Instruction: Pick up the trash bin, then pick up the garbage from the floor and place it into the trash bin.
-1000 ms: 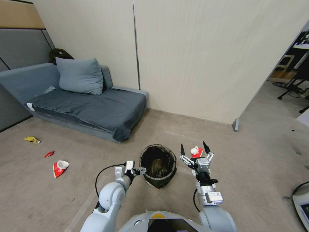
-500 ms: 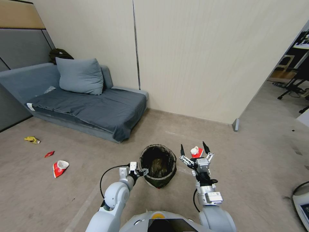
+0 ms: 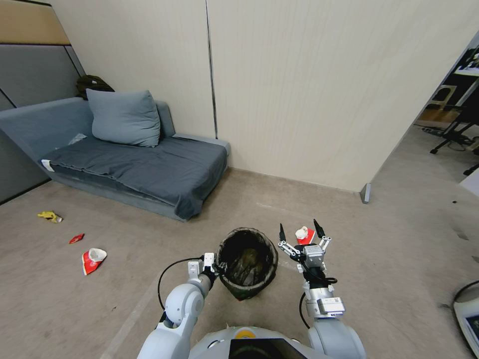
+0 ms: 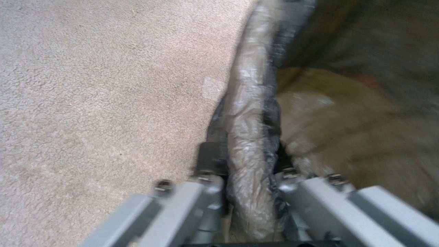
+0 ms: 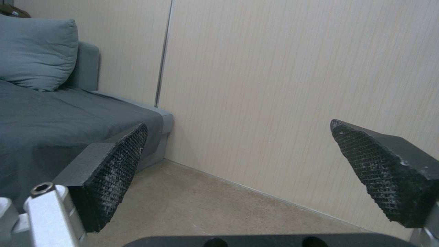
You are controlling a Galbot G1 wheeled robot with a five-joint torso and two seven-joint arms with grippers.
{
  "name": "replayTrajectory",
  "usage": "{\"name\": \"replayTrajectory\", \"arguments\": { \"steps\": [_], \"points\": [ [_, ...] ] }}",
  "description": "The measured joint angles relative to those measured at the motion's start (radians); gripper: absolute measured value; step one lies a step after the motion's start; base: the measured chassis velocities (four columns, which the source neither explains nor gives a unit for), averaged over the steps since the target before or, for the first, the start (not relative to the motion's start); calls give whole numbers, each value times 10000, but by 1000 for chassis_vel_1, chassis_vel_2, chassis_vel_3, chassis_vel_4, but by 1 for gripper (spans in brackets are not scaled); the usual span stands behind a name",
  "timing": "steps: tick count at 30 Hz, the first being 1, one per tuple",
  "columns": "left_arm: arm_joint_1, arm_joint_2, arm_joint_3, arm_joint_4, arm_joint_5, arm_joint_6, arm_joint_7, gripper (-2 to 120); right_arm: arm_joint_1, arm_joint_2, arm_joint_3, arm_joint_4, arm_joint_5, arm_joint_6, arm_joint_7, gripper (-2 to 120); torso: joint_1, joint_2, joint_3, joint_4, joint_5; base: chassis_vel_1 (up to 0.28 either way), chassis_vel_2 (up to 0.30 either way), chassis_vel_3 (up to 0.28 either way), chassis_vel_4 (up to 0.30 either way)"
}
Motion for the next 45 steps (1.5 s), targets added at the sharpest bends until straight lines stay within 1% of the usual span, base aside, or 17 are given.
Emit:
{"name": "replayTrajectory", "arguments": {
  "steps": [10,14,19,22,24,26,28,30,32,33,35,36,37,38,39,40,45],
  "points": [
    [127,-121,-2,-44,258,-81,-71,0,-4,1,4,0,-172,21,29,100,0,0,0,0,0,0,0,0,0],
    [396,-288,-103,-351,859,-216,-246,0,-4,1,8,2,-272,33,75,100,0,-1,0,-1,-1,0,0,0,0],
    [521,-317,-275,-659,925,-265,-388,0,12,1,38,22,-515,5,58,100,0,0,1,1,1,0,0,0,0],
    [686,-330,-462,-1110,1051,-339,-378,0,23,1,31,-10,-477,161,82,100,0,0,0,-1,0,0,0,0,0],
    [708,-331,-486,-1162,1080,-361,-377,0,25,0,30,-16,-462,186,89,100,0,0,0,0,0,0,0,0,0],
    [855,-366,-624,-1508,1334,-485,-378,0,34,0,25,-35,-420,248,113,100,0,0,1,1,0,0,0,0,0],
    [902,-373,-654,-1618,1414,-510,-375,0,35,0,24,-37,-415,253,116,100,0,0,0,0,0,0,0,0,0],
    [1173,-417,-768,-2147,1816,-617,-366,0,38,0,22,-38,-387,279,157,100,0,0,0,0,0,0,0,0,0],
    [1248,-431,-789,-2275,1922,-647,-361,0,40,0,21,-38,-362,293,187,100,0,0,0,0,0,0,0,0,0],
    [1445,-477,-853,-2626,2210,-720,-356,0,65,0,17,-26,-176,375,398,100,0,0,0,1,1,0,0,0,0],
    [1646,-542,-954,-3011,2453,-808,-357,0,78,0,12,-1,-61,426,521,100,0,0,0,1,0,0,0,0,0],
    [1646,-542,-954,-3011,2453,-808,-357,0,78,0,12,-1,-61,426,521,100,0,0,0,1,0,0,0,0,0],
    [1779,-597,-1051,-3307,2533,-846,-379,0,82,0,10,2,-29,436,553,100,0,0,0,0,0,0,0,0,0],
    [1859,-628,-1110,-3495,2555,-865,-412,0,82,0,9,4,-24,438,559,100,0,0,0,0,0,0,0,0,0],
    [1859,-628,-1110,-3495,2555,-865,-412,0,82,0,9,4,-24,438,559,100,0,0,0,0,0,0,0,0,0],
    [1993,-669,-1163,-3777,2567,-878,-474,0,83,0,8,5,-20,440,563,100,0,0,0,1,0,0,0,0,0],
    [2286,-633,-1056,-4351,2596,-906,-641,0,81,1,159,65,108,442,687,100,0,0,0,0,0,0,0,0,0]
  ]
}}
